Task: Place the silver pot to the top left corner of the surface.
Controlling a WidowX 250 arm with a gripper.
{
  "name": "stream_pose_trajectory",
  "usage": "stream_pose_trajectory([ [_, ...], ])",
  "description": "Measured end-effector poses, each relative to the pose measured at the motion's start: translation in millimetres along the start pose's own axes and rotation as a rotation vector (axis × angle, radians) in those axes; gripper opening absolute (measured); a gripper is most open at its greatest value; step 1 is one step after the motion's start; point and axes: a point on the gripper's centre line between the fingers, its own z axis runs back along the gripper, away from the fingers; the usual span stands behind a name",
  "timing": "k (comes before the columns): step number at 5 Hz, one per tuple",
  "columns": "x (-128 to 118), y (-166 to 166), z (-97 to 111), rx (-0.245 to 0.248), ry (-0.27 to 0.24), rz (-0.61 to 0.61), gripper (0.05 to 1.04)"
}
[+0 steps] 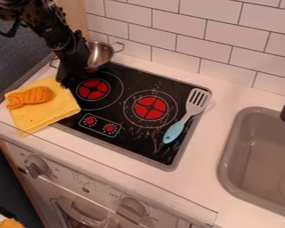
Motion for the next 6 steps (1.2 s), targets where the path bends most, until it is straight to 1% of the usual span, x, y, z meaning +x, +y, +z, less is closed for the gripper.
stream_pose_trajectory([
  [1, -9.0, -6.4, 1.1, -0.028, 0.009, 0.044, 0.310],
  [2, -7.9, -8.1, 1.4, -0.036, -0.008, 0.067, 0.615],
  [3, -6.1, -9.5, 1.3, -0.037, -0.018, 0.063, 0.881],
  [4, -2.1, -6.8, 9.3, -0.023, -0.038, 0.062, 1.010],
  [5, 3.4, -2.7, 19.2, -0.010, -0.066, 0.052, 1.005],
  [6, 11.7, 1.4, 31.5, 0.005, -0.107, 0.047, 1.001],
])
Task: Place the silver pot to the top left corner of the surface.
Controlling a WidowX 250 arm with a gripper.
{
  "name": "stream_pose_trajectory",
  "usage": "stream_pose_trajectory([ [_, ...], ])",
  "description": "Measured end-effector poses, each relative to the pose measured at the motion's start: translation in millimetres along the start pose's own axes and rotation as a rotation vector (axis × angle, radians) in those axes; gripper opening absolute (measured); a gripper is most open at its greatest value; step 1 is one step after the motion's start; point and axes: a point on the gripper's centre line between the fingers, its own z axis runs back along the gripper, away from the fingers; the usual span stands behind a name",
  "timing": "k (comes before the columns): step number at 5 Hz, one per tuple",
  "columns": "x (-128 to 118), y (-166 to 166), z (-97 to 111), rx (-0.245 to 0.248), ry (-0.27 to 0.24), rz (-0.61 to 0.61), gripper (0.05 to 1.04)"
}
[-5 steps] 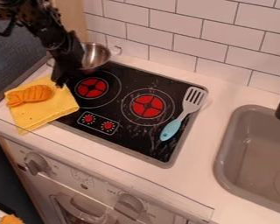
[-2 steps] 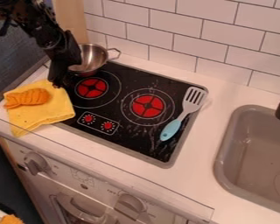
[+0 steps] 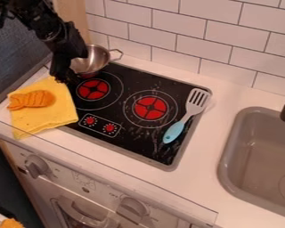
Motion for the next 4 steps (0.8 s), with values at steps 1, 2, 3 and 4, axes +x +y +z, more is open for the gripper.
stream_pose_trajectory([
  [1, 14.0, 7.6, 25.5, 0.020, -0.015, -0.035, 1.001],
  [2, 26.4, 10.0, 50.1, 0.040, -0.049, -0.045, 1.001],
  [3, 37.3, 12.4, 71.6, 0.061, -0.050, -0.058, 1.001],
  [4, 38.6, 12.5, 72.6, 0.063, -0.051, -0.057, 1.001],
])
